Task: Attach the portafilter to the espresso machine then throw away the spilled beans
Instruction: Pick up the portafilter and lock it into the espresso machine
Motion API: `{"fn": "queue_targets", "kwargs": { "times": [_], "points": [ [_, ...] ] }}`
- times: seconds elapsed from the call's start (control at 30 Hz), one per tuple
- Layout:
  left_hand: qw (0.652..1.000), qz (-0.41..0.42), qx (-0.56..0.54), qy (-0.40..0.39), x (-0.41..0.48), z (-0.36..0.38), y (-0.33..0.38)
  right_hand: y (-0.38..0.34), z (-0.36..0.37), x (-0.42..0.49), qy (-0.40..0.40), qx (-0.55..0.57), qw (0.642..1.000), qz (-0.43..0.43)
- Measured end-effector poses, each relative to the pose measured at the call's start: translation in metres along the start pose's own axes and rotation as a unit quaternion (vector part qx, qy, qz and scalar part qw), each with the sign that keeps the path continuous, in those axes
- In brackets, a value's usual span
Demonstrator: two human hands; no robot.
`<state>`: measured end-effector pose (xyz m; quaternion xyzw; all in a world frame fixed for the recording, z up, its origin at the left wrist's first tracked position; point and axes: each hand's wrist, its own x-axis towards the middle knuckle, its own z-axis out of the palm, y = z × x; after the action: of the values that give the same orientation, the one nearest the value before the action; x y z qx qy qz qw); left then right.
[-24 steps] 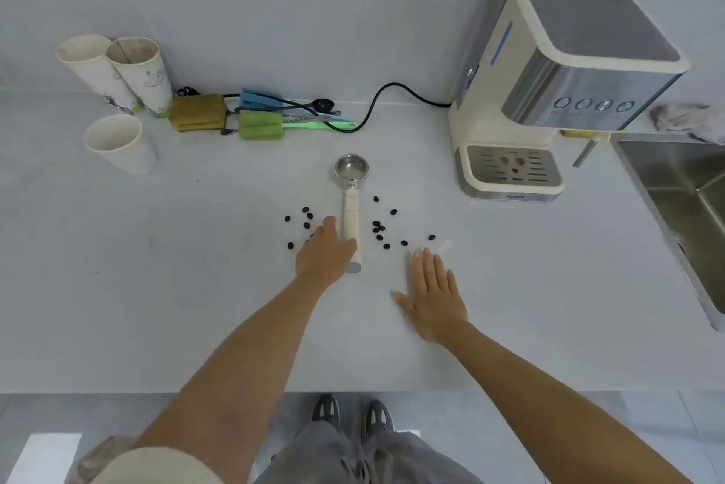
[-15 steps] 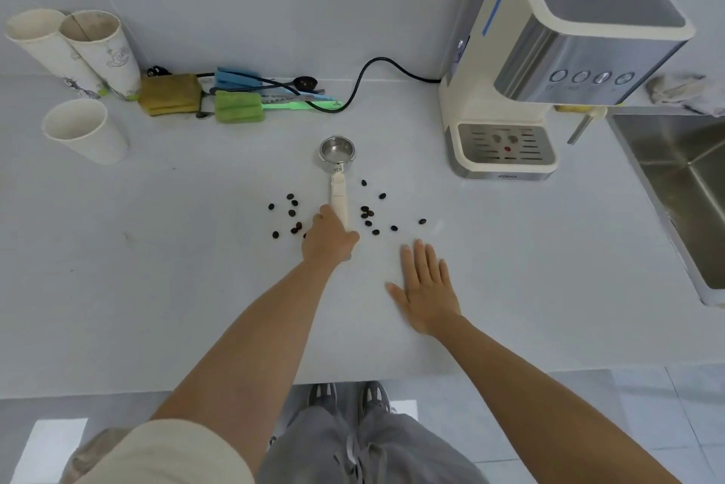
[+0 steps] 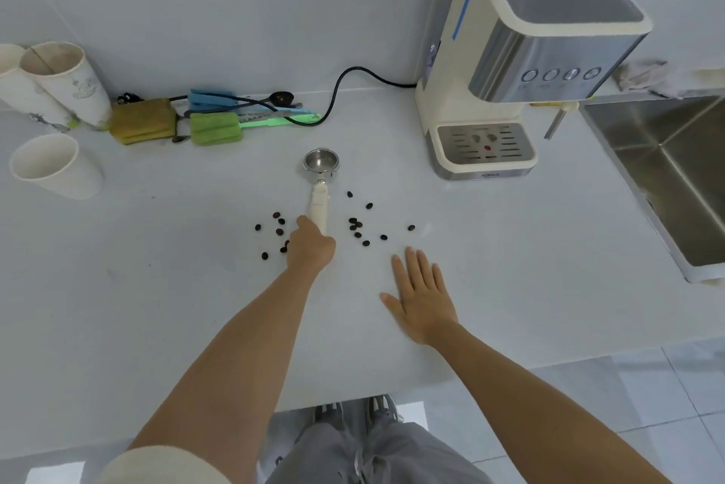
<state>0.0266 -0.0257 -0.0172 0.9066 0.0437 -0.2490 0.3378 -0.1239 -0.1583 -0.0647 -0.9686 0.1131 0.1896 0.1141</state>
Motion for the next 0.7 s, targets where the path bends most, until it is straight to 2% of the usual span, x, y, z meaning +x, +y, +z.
{"fn": "queue_targets", "kwargs": {
  "times": [0.17,0.3,0.4,0.57,0.7],
  "points": [
    [0.998,0.048,0.042,-0.021,0.003,-0.013,0.001,-0.002,-0.006,0.0,-0.019,0.013,1.0,0.004],
    [0.992,0.102,0.067,-0.041,0.005,-0.021,0.015,-0.003,-0.028,0.0,-0.033,0.084,0.995,0.036],
    [0.985,0.139,0.082,-0.057,0.005,-0.022,0.034,0.005,-0.066,0.001,0.05,0.128,0.988,0.066],
    [0.97,0.199,0.112,-0.086,0.0,-0.013,0.074,0.033,-0.157,0.003,0.242,0.14,0.957,0.077],
    [0.961,0.22,0.126,-0.109,-0.008,0.002,0.107,0.067,-0.225,0.008,0.34,0.073,0.935,0.07]
  ]
}}
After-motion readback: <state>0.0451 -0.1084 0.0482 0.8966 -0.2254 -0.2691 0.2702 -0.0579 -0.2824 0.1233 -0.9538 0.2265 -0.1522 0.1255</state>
